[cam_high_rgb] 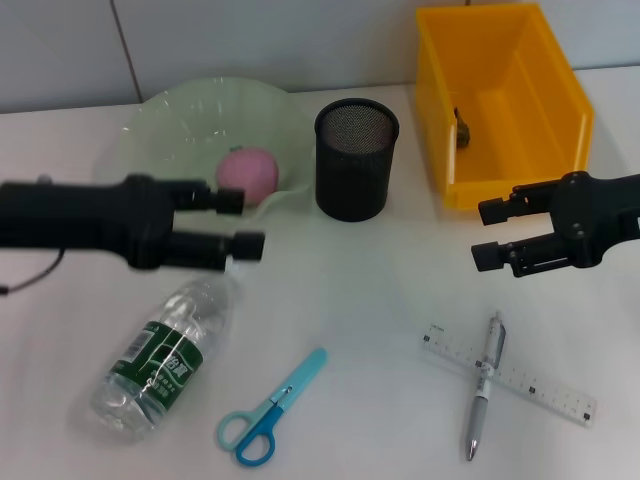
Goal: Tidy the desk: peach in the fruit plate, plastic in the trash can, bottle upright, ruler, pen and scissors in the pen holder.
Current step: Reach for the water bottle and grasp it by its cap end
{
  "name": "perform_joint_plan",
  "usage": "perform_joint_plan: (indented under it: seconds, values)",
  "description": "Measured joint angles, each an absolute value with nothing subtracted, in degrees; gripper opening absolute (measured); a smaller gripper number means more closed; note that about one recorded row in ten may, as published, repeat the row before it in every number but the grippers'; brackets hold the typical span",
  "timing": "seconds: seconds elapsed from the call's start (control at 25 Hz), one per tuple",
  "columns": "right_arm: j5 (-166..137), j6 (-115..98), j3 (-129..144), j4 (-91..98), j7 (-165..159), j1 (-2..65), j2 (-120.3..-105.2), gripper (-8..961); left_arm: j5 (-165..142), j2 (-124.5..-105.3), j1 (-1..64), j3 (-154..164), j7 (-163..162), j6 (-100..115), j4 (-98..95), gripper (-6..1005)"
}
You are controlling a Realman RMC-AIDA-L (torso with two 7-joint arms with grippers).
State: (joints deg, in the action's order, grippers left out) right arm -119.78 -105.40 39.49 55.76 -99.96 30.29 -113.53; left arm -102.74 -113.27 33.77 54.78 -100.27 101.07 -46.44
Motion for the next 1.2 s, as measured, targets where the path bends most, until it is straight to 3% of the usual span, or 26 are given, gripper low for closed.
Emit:
perform_joint_plan:
  seconds: [0.36,0.56,0.6,0.76,0.96,1.2]
  values:
    - [-121.96,-105.38,39.55,55.91,-99.75,30.43,-113.46,761,-103.27,-113.51,35.18,54.74,-112.97,100.81,-53.79,750]
    - [-122.67,-105.33,39.55,55.70,-98.58,30.65,-113.49,761,-116.64,-114.03,42.86,53.70,-135.94,98.71,-60.36,749]
    - [-122.68,-105.33,39.56,55.77,-98.48,30.68,-113.49,761,-123.20,-114.59,46.30,54.03,-141.02,98.86,-60.39,749]
    - [-122.76,-105.37,39.54,56.04,-97.89,30.70,-113.48,761,-129.20,-115.51,49.19,54.21,-144.62,99.48,-60.47,748]
    - [-123.02,-105.34,39.54,56.09,-97.41,30.90,-113.23,761,-144.94,-118.25,55.53,55.50,-149.81,101.24,-60.32,747]
    - [-124.46,-105.34,39.55,56.17,-96.73,31.33,-113.19,760,-147.73,-118.64,57.34,65.23,-155.72,97.77,-58.96,746]
